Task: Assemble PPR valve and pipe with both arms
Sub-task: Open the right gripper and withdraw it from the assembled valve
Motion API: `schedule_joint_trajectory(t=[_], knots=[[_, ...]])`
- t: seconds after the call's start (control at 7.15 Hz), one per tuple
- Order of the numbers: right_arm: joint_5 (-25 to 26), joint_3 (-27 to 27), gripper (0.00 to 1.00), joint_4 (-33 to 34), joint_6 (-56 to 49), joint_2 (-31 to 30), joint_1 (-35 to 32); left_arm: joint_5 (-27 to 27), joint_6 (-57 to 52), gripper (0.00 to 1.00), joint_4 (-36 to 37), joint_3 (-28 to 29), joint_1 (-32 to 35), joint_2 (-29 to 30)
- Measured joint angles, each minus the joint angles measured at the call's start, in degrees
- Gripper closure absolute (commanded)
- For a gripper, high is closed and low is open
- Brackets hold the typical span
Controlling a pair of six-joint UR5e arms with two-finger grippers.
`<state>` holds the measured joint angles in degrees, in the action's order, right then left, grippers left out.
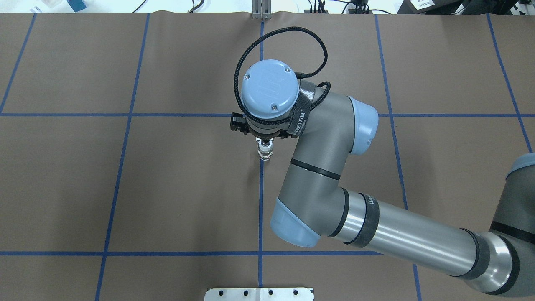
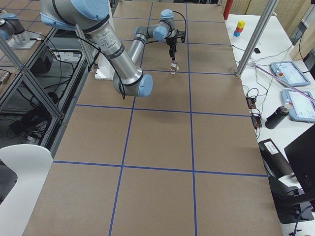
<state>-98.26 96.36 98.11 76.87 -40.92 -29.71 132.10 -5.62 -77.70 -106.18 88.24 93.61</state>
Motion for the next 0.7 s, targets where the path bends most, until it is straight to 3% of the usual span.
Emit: schedule_joint_trajectory(t=[0.28,0.7], knots=[[-1.53,3.27,0.0,0.32,-2.57,-2.41,-2.82,0.0,0.0,0.0,0.0,0.23,0.0,-0.28],[-10.85,10.13,0.0,0.41,-17.26,-12.2,-13.65,-0.06,-0.13,0.0,-1.65,1.43,0.06,-1.4]])
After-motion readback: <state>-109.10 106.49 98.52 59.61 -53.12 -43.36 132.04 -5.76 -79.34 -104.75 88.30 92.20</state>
